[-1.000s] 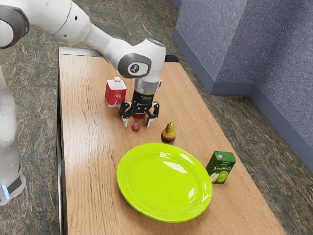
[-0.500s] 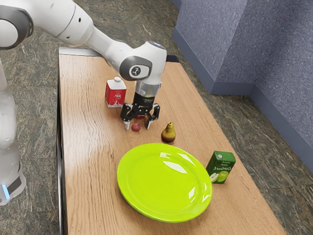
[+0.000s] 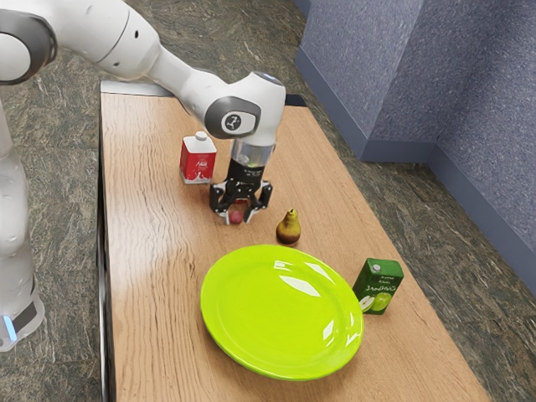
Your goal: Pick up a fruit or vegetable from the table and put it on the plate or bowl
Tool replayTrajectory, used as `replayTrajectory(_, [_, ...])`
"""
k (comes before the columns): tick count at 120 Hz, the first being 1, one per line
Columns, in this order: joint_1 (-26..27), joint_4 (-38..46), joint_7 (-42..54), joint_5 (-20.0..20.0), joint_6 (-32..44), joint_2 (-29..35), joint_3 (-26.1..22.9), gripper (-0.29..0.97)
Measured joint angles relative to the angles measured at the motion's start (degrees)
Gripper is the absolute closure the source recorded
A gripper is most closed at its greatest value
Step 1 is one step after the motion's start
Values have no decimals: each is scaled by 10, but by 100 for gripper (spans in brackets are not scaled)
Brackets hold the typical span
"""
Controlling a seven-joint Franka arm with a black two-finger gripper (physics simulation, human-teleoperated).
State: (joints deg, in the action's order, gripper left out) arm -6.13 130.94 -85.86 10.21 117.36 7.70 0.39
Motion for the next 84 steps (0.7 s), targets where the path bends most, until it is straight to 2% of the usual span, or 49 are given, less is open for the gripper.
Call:
replayTrajectory(7, [0,0,1,-1,-2,3,0,56])
replayTrajectory(18, [1,-1,1,-2,-4,7,0,52])
replayTrajectory(42, [15,-15,2,-8,-9,33,-10,53])
replayTrajectory(59, [28,-124,-5,-52,-64,35,-36,52])
replayTrajectory(71, [78,-225,-12,-89,-112,-20,-40,52])
replayTrajectory(84, [132,-283,-20,-107,-144,-80,-40,53])
